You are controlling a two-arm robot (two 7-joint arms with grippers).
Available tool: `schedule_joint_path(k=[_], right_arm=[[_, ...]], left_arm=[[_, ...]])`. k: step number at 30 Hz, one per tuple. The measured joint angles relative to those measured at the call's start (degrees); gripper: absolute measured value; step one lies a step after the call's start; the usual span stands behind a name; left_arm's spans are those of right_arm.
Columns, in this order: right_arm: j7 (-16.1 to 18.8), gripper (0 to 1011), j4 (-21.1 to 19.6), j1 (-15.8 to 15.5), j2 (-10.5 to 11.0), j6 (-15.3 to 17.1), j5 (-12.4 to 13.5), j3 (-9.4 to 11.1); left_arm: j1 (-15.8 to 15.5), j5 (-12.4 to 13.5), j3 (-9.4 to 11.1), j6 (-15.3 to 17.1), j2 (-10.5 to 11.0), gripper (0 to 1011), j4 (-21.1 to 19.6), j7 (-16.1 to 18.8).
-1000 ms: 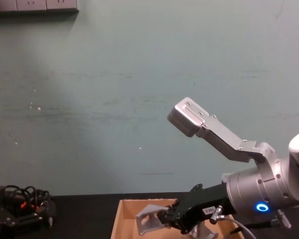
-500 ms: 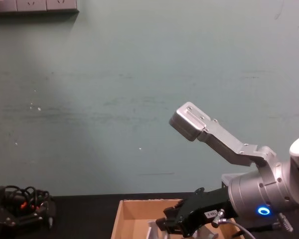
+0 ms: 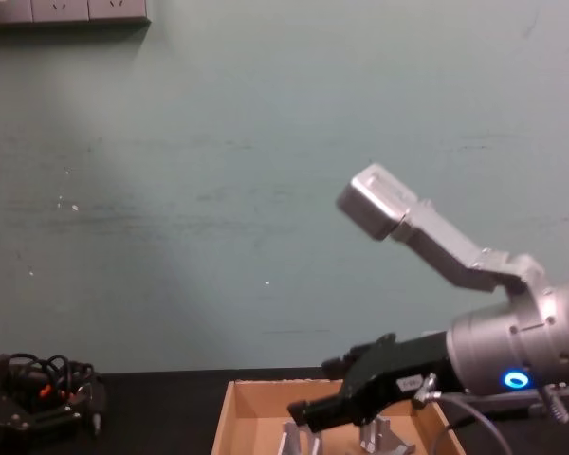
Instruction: Use one hand to pick up the angle iron from the table and place it into the box.
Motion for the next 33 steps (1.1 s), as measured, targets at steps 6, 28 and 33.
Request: schedule_joint_path(k=[6, 28, 33], right_arm=[[-1.5, 900, -8.0, -3.8, 2.7, 0.7, 2.3, 2.6], [-19.7, 1004, -22.9, -24.0, 8.7, -5.4, 4.0, 18.9], [-20.6, 1004, -21.1, -25.6, 8.8, -5.5, 3.8, 20.9]], left_arm=[[0.0, 0.0, 0.0, 0.0, 0.0, 1000, 0.0, 0.0], [0.0, 0.0, 0.0, 0.0, 0.0, 1000, 0.0, 0.0], [0.0, 0.0, 0.0, 0.0, 0.0, 1000, 0.0, 0.0]])
